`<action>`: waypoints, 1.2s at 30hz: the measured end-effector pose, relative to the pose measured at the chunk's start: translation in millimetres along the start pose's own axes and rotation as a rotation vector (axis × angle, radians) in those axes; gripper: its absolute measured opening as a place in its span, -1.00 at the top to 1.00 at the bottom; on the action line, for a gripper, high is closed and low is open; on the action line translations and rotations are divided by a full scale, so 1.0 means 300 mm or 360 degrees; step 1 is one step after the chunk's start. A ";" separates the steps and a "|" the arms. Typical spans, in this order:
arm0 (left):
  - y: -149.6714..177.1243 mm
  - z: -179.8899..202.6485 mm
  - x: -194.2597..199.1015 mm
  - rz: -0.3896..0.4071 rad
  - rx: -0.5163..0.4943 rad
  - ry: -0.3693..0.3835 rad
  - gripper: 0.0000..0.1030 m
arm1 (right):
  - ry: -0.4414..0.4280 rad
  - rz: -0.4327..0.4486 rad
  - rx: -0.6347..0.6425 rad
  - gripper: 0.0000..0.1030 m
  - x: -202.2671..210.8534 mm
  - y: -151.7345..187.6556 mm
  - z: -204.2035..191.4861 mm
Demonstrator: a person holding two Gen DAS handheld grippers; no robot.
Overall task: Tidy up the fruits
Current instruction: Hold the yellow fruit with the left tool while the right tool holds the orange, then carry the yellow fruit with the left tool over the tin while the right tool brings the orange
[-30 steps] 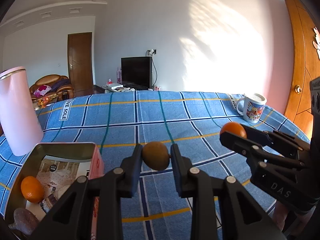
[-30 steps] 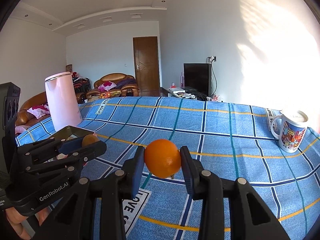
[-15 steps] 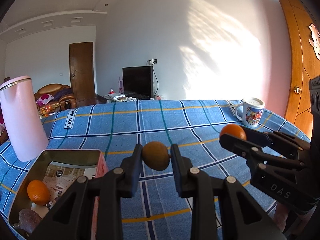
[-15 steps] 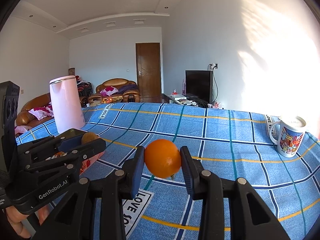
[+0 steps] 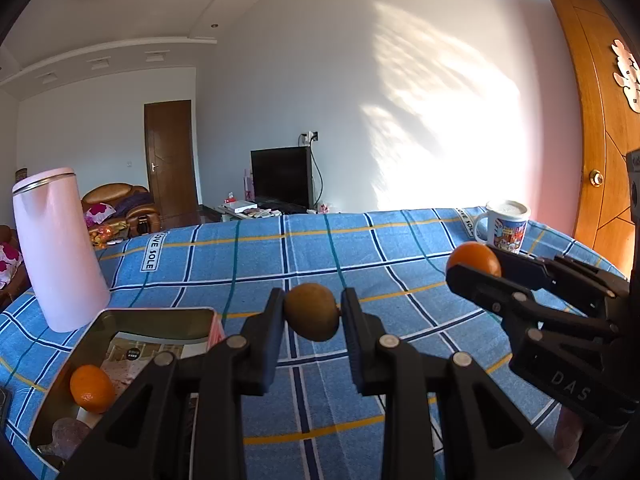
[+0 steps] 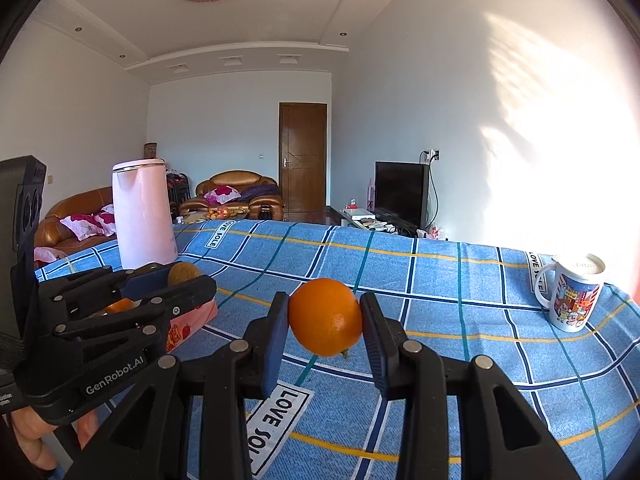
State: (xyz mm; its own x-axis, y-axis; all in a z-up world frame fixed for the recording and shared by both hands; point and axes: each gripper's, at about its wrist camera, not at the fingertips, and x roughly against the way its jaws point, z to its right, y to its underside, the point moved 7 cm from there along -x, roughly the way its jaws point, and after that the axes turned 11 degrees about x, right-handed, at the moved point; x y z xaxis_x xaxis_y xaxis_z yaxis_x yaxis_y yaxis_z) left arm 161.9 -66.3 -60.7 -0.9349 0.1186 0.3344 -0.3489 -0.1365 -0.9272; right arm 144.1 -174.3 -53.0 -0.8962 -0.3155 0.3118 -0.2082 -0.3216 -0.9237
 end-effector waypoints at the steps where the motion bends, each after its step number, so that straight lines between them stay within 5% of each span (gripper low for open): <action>1: 0.001 0.000 0.003 0.0003 0.0001 -0.0001 0.43 | 0.0007 0.0007 0.0002 0.26 0.004 -0.001 0.000; 24: 0.013 -0.128 0.029 -0.0072 0.0087 -0.0046 0.43 | -0.0065 -0.0108 0.0133 0.26 -0.060 -0.006 -0.103; 36: -0.043 -0.422 0.042 -0.0155 0.0243 -0.0259 0.43 | -0.0252 -0.0128 0.0136 0.27 -0.136 -0.088 -0.244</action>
State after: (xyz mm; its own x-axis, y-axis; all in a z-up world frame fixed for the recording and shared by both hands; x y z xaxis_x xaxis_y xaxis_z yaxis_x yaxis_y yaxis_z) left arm 162.8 61.5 -65.8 -0.8900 -0.0200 0.4555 -0.4323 -0.2805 -0.8570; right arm 157.3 -87.6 -57.6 -0.8039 -0.4201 0.4211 -0.2365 -0.4238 -0.8743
